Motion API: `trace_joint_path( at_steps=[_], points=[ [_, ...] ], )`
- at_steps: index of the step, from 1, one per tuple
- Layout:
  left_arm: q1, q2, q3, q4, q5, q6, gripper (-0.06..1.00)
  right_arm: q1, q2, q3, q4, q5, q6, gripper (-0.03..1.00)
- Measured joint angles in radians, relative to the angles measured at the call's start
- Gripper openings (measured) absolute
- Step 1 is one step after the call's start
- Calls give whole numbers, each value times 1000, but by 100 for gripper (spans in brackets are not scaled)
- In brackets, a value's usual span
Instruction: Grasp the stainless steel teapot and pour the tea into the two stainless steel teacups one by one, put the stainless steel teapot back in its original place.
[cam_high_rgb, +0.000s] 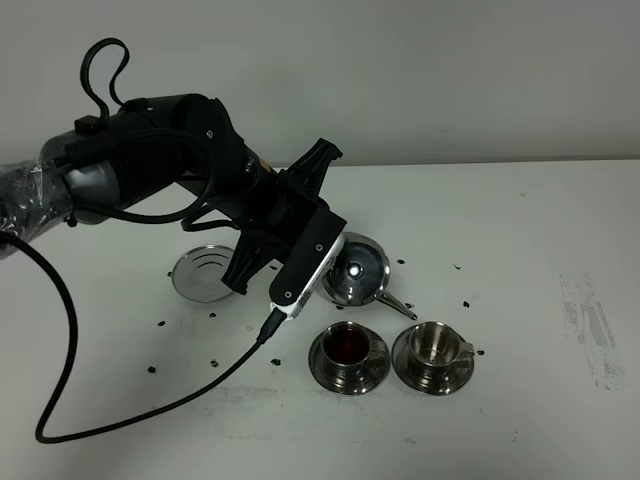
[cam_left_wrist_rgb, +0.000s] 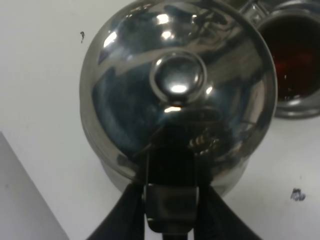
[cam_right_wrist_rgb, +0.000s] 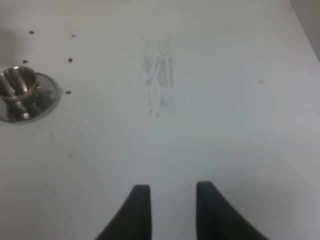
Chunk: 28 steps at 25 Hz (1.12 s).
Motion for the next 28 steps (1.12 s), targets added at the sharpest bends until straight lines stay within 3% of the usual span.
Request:
trace_joint_path(
  at_steps=[20,28],
  points=[
    [-59,0,0,121,-33,0,22,0,0,0,1,0,0,23],
    [-61,0,0,126,-53,0,22,0,0,0,1,0,0,23]
  ],
)
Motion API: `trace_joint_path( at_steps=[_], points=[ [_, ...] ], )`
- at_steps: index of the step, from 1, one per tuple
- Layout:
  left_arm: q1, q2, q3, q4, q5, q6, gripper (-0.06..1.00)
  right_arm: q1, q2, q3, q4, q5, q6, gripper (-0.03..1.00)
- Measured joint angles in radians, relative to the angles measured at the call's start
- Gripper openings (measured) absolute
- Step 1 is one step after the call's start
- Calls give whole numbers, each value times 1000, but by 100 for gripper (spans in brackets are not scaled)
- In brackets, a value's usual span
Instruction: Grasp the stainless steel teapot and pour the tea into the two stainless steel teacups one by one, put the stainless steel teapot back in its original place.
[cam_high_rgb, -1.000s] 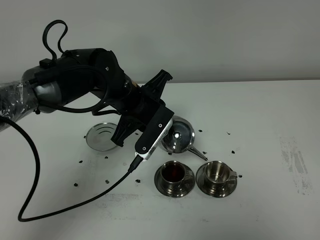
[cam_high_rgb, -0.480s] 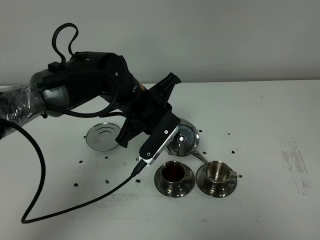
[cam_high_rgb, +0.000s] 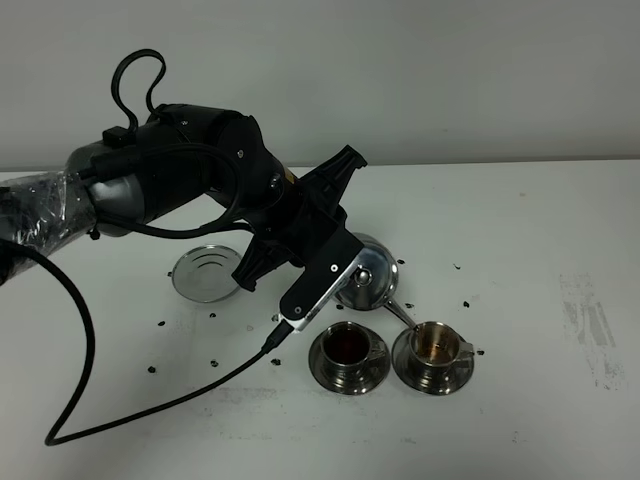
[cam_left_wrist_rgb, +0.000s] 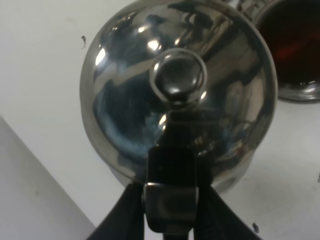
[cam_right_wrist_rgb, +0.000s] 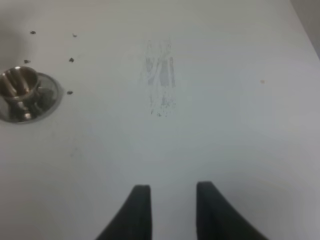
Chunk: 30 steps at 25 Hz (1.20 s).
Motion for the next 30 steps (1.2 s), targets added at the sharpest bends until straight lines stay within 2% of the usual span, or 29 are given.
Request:
trace_joint_path(
  at_steps=[8,30],
  points=[
    [-9,2,0,4,-36,0,22,0,0,0,0,0,0,23],
    [-29,31,0,76,-83,0,22,0,0,0,0,0,0,23]
  ],
)
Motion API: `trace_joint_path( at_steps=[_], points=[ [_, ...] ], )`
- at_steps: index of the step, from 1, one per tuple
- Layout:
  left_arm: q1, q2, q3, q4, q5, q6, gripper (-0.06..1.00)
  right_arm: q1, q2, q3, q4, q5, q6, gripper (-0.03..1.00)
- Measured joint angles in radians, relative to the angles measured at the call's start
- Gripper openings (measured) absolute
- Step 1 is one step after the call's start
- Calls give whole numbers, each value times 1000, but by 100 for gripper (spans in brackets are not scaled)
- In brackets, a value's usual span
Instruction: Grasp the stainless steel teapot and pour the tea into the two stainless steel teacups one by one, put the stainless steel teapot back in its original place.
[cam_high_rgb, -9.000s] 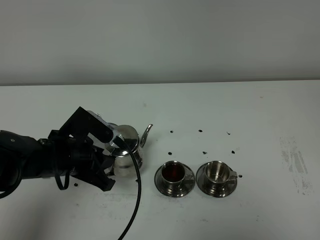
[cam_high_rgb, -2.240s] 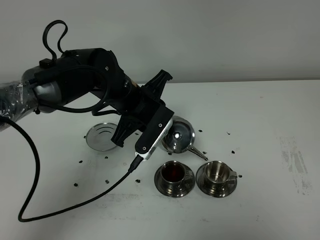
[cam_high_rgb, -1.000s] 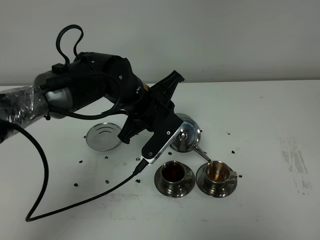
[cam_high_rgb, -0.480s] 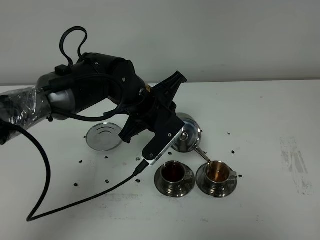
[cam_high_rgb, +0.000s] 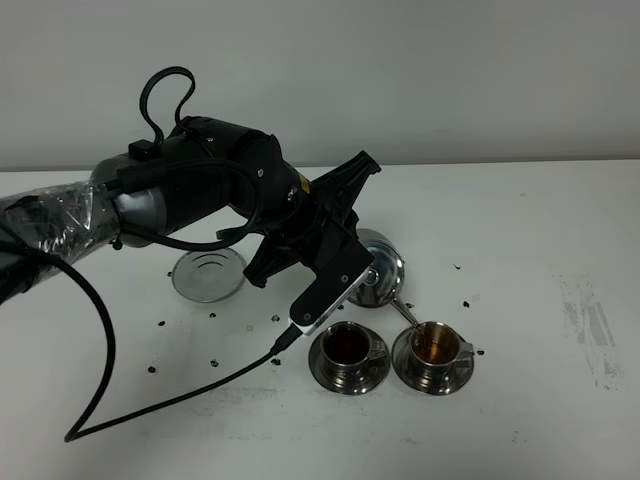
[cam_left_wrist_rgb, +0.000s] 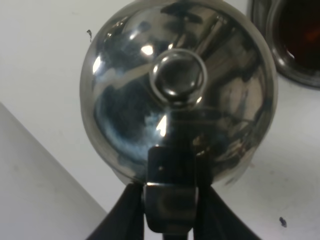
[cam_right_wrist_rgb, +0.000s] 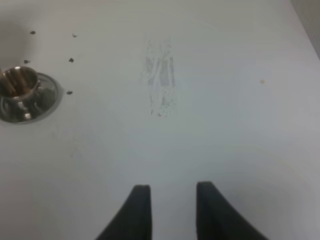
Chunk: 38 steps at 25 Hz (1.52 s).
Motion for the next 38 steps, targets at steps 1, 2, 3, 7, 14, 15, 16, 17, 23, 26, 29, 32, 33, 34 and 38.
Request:
trace_joint_path(
  at_steps=[1,2,3,7,14,15,16,17,23,26,29,32,33,34,38],
  points=[
    [0,0,0,1,-4,0,22,0,0,0,0,0,0,23],
    [0,0,0,2,-7,0,22,0,0,0,0,0,0,23],
    [0,0,0,2,-11,0,22,0,0,0,0,0,0,23],
    [0,0,0,6,-37,0,22,0,0,0,0,0,0,23],
    [-3,0,0,27,-48,0,22,0,0,0,0,0,0,23],
    [-7,0,0,27,-49,0,22,0,0,0,0,0,0,23],
    [-10,0,0,27,-50,0,22,0,0,0,0,0,0,23],
    [-13,0,0,27,-50,0,22,0,0,0,0,0,0,23],
    [-20,0,0,27,-50,0,22,0,0,0,0,0,0,23],
    [-20,0,0,27,-50,0,22,0,0,0,0,0,0,23],
    [-23,0,0,41,-50,0,22,0,0,0,0,0,0,23],
    [-30,0,0,46,-52,0,22,0,0,0,0,0,0,23],
    [-31,0,0,46,-53,0,22,0,0,0,0,0,0,23],
    [-33,0,0,48,-55,0,22,0,0,0,0,0,0,23],
    [-39,0,0,70,-58,0,22,0,0,0,0,0,0,23]
  ],
)
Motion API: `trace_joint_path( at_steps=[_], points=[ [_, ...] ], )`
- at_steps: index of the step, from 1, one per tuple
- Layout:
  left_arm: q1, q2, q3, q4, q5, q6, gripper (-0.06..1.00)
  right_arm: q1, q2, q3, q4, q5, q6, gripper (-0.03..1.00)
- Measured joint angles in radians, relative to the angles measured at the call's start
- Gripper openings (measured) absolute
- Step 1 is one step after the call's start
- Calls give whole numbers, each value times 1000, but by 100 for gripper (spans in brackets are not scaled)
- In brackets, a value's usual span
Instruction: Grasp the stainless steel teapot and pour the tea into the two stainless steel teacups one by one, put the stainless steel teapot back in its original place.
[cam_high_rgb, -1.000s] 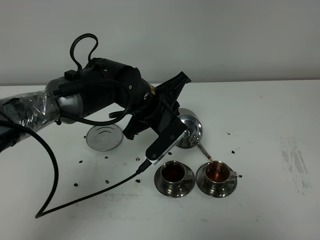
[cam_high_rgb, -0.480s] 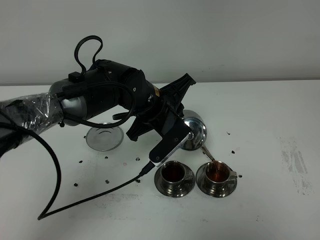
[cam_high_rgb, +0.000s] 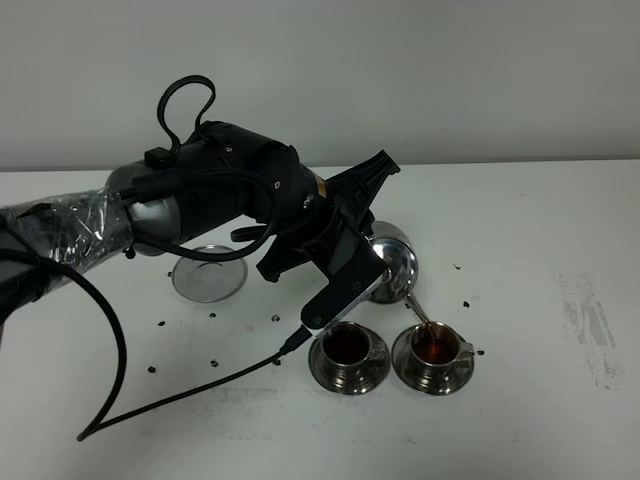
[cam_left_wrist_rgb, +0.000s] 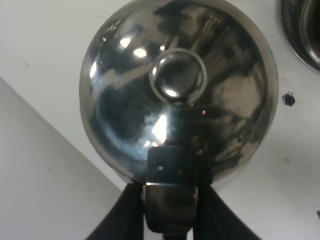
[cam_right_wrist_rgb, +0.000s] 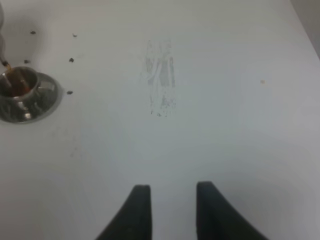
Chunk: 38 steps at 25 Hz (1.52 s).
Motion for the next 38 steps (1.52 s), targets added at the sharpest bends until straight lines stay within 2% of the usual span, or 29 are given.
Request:
trace_joint_path(
  at_steps=[38],
  points=[
    [-21,0,0,65,-22,0,22,0,0,0,1,0,0,23]
  ],
)
